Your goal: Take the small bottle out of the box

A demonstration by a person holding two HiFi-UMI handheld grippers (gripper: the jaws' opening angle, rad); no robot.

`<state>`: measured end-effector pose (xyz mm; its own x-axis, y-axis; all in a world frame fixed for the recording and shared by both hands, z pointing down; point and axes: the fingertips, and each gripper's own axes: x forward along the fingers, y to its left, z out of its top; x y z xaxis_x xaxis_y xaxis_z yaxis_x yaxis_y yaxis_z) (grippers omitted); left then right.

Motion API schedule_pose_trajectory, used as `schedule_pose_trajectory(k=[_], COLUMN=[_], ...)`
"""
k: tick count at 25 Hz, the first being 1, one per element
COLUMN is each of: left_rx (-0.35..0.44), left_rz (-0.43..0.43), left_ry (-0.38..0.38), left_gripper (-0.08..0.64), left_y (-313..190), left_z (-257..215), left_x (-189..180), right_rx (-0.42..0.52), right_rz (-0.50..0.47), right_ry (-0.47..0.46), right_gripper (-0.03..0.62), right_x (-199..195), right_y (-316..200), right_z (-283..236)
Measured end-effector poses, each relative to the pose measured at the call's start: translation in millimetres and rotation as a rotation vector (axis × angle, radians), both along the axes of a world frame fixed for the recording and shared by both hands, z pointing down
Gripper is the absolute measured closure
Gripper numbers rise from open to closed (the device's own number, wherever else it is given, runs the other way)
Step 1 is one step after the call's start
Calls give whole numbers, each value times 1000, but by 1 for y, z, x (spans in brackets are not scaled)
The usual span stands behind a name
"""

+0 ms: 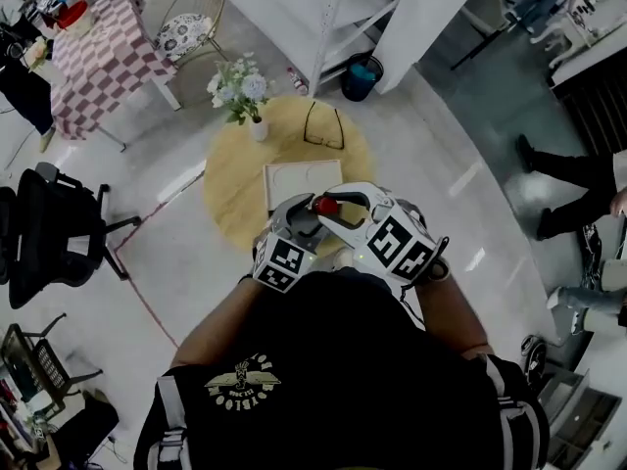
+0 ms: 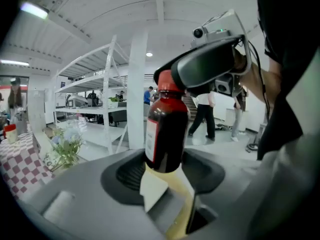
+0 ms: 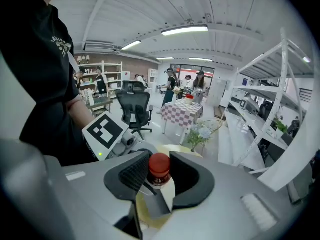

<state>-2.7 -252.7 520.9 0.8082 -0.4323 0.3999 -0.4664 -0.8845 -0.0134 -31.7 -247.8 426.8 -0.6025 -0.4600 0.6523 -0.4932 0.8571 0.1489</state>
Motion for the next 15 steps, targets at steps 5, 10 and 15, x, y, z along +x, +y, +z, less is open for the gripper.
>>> schedule_pose_trajectory(k=[5,10,15], left_rx=[-32,-79,-121], left_rz=[105,205,248], left_ry=[50,101,153], left_gripper=[560,560,560], left_y=[19,36,48], left_z=[-2,-11,-26], left_x=[-5,3,18], right_rx=[-15,-6,52], right_rz=[102,181,222], right_ry=[-27,-58,-130], right_gripper=[453,453,453], right_x=[-10,-8,5], right_y=[12,22,29], right_z=[0,-10,-26])
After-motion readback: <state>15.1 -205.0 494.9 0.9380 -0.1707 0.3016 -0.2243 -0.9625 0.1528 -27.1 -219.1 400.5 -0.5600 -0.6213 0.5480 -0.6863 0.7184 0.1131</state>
